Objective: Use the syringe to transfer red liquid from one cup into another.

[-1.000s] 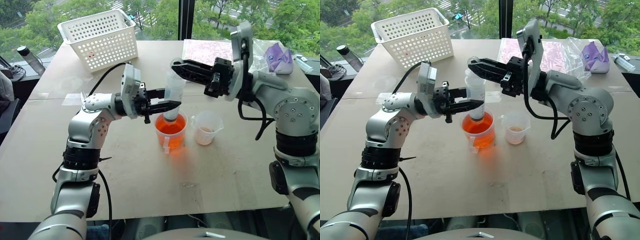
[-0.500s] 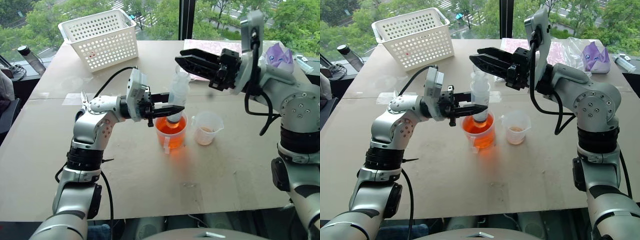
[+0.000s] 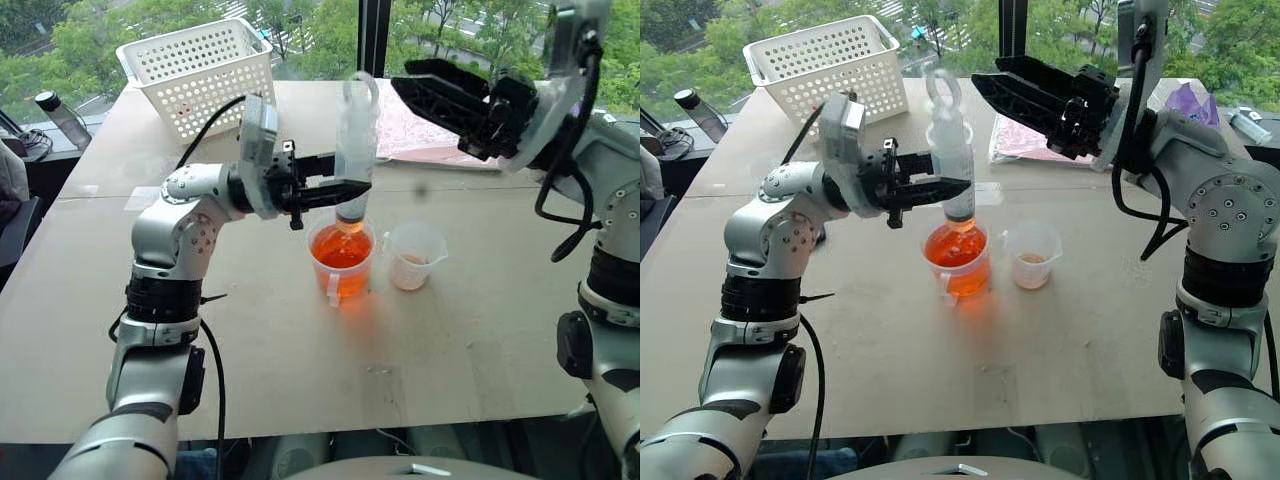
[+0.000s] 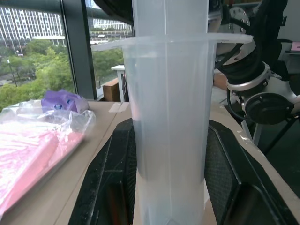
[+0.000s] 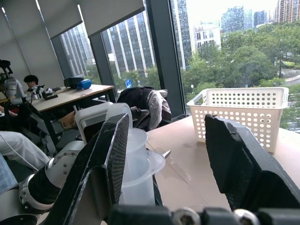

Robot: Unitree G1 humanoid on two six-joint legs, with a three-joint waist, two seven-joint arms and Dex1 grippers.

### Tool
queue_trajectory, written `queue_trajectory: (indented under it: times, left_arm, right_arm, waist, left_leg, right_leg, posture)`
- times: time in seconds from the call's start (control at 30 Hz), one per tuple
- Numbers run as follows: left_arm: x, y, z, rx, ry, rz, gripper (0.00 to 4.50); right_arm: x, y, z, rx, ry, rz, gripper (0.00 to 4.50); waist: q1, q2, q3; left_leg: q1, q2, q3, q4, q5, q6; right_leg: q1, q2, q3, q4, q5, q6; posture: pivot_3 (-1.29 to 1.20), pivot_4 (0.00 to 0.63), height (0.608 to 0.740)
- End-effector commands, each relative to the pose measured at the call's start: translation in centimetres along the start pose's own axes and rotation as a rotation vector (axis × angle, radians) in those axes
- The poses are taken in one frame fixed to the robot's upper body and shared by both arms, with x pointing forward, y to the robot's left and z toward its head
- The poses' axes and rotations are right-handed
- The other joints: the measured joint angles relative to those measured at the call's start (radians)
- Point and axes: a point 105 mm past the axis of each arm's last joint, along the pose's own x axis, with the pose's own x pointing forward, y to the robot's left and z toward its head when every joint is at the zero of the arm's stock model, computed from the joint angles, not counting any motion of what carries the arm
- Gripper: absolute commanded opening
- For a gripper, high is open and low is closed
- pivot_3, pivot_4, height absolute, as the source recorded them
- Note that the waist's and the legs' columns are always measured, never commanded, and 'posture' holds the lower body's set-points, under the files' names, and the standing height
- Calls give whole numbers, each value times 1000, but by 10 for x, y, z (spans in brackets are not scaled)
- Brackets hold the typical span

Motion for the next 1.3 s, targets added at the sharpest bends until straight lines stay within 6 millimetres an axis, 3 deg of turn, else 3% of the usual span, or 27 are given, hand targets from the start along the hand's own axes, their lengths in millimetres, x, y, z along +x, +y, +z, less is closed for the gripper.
queue_trajectory:
  times: [0.03, 0.33, 0.7, 0.93, 1.07, 1.3]
  left_arm:
    - [8, -7, 17, 33, -54, -34, 1385]
    - [35, -1, 11, 26, -102, -38, 1385]
    - [72, 1, -12, -5, -135, -66, 1385]
    - [80, -3, -24, -16, -121, -109, 1385]
    - [82, -2, -29, -16, -113, -118, 1385]
    - [85, -5, -35, -16, -101, -136, 1385]
  right_arm:
    - [-15, -5, 25, -35, -87, -40, 2730]
    - [-40, -19, 50, -50, -168, -139, 2730]
    - [-71, -26, 47, -86, -134, -269, 2730]
    - [-72, -15, 39, -100, -74, -248, 2730]
    - [-67, -1, 24, -86, 10, -178, 2730]
    - [-50, 5, 8, -104, 115, -152, 2730]
  waist:
    - [-1, 0, 0]
    - [2, 0, 0]
    - [-2, 0, 0]
    - [2, 0, 0]
    - [3, 0, 0]
    - [2, 0, 0]
  left_leg:
    - [0, 0, 0, 0, 0, 0]
    - [0, 0, 1, 0, 0, 0]
    - [-1, 0, 1, 0, 0, 0]
    - [-1, 0, 2, 0, 0, 0]
    - [-1, 0, 1, 0, 0, 0]
    - [-1, 0, 1, 0, 0, 0]
  right_leg:
    - [0, 0, 0, 0, 0, 0]
    - [0, 0, 0, 0, 0, 0]
    - [0, 0, 1, 0, 0, 0]
    - [0, 0, 1, 0, 0, 0]
    - [0, 0, 1, 0, 0, 0]
    - [0, 0, 1, 0, 0, 0]
  posture:
    - [0, 150, 740]
    - [0, 150, 740]
    - [0, 150, 740]
    - [0, 150, 740]
    - [0, 150, 740]
    - [0, 150, 740]
